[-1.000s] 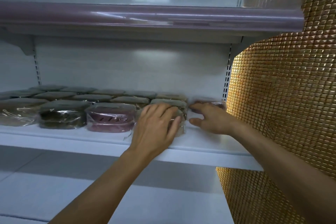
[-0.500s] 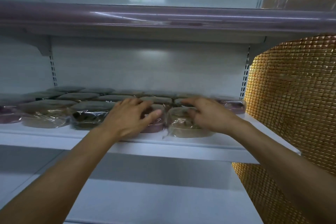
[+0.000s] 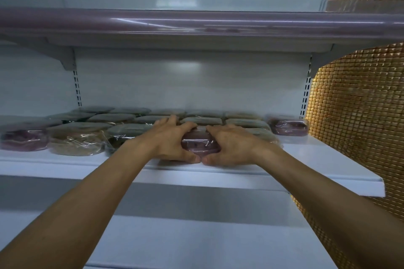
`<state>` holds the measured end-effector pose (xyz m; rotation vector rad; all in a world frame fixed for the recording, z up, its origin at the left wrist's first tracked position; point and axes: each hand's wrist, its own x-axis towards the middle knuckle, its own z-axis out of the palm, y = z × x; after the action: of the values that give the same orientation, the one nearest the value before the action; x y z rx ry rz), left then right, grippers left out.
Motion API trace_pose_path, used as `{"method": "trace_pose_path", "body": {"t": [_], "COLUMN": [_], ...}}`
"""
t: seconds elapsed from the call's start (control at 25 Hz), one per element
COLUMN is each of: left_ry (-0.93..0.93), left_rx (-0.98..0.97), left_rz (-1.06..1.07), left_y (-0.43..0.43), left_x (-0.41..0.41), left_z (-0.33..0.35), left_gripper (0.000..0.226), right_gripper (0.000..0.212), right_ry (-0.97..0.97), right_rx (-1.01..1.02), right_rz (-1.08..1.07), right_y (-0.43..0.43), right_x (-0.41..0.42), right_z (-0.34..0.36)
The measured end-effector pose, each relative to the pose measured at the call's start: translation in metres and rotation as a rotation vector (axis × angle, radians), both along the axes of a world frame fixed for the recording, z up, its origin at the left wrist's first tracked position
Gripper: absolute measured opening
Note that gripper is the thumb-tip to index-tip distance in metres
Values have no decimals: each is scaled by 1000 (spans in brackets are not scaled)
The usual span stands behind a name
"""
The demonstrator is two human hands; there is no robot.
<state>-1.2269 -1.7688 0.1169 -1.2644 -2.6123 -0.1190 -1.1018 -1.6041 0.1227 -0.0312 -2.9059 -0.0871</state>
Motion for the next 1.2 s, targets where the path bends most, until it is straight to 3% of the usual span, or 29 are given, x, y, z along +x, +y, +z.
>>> {"method": "trace_pose_path", "body": {"t": [0.12, 0.24, 0.32, 0.44, 0.68, 1.2], "left_ry": [-61, -120, -98, -17, 43, 54], "left_rx": [64, 206, 321, 398, 420, 296], "left_rz": [-55, -159, -204, -208, -233, -423], "left_y": [-5, -11, -13, -12, 25, 222], "left_x": [-2, -2, -1, 4, 31, 125], "left_z": [2, 0, 5, 21, 36, 14], "left_gripper": [99, 97, 97, 97, 98, 82], "right_gripper": [69, 64, 60, 75, 81, 73], "right_ry": [16, 84, 156, 216, 263, 207], "right_rx": [77, 12, -41, -122, -71, -202], "right_rz": [-15, 20, 43, 54, 6, -204], "right_y": [-3, -3, -1, 1, 37, 190], "right_x": [-5, -4, -1, 3, 35, 155], "right_z": [-2, 1, 7, 19, 34, 5]}}
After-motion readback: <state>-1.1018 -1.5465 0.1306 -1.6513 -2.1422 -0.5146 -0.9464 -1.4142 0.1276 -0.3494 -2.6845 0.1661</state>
